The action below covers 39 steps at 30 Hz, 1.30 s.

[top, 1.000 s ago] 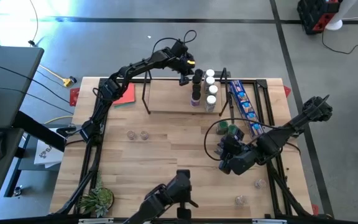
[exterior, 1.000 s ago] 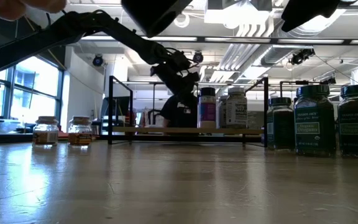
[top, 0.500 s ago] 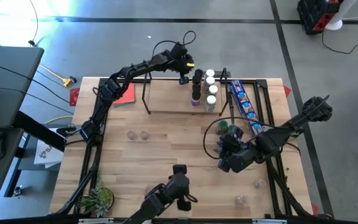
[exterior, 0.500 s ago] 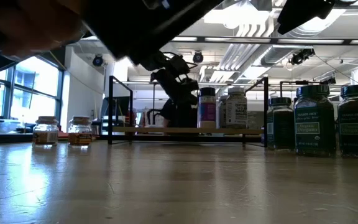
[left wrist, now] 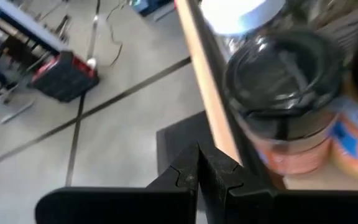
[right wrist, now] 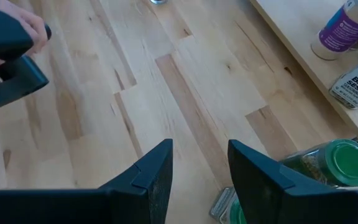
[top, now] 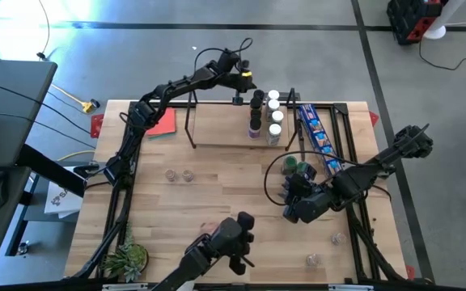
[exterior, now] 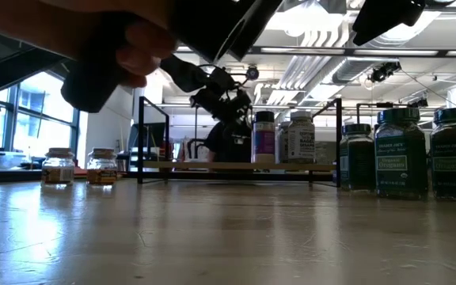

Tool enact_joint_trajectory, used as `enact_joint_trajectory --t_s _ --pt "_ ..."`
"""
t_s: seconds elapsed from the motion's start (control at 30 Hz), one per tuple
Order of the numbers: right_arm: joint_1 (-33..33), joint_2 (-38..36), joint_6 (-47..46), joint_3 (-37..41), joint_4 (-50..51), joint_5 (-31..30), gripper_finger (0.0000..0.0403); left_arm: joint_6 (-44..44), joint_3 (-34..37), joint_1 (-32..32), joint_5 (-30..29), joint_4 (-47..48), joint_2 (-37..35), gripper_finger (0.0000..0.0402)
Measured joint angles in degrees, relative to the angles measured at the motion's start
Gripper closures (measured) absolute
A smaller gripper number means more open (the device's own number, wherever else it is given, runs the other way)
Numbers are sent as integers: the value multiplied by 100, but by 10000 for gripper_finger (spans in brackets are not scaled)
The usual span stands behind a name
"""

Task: Shelf spices
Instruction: Adjust the black seasoning bottles

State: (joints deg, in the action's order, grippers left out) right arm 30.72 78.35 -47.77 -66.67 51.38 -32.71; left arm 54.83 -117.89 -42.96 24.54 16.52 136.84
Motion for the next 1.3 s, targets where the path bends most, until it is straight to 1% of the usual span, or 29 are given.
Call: enact_joint_trajectory --t_s 0.07,0.23,0.37,0.8,0.93,1.07,1.2,1.3 --pt "0 0 -1 0 0 0 253 49 0 -2 157 -21 0 401" --pt "0 0 -66 0 -2 0 253 136 0 2 210 15 0 401" --pt "2 0 -127 0 -7 18 253 136 0 2 373 88 0 401" --pt "2 2 -125 0 -33 44 253 242 -2 43 380 815 0 401" --pt "2 2 -125 0 -31 44 253 396 -2 61 221 1134 0 401" --pt "2 2 -112 0 -24 66 253 398 -2 62 -197 1523 -112 401" --pt "2 2 49 -2 6 192 253 353 -11 48 -262 2225 -355 401" --pt "2 2 146 -1 82 189 253 100 -17 77 -310 2827 -410 401"
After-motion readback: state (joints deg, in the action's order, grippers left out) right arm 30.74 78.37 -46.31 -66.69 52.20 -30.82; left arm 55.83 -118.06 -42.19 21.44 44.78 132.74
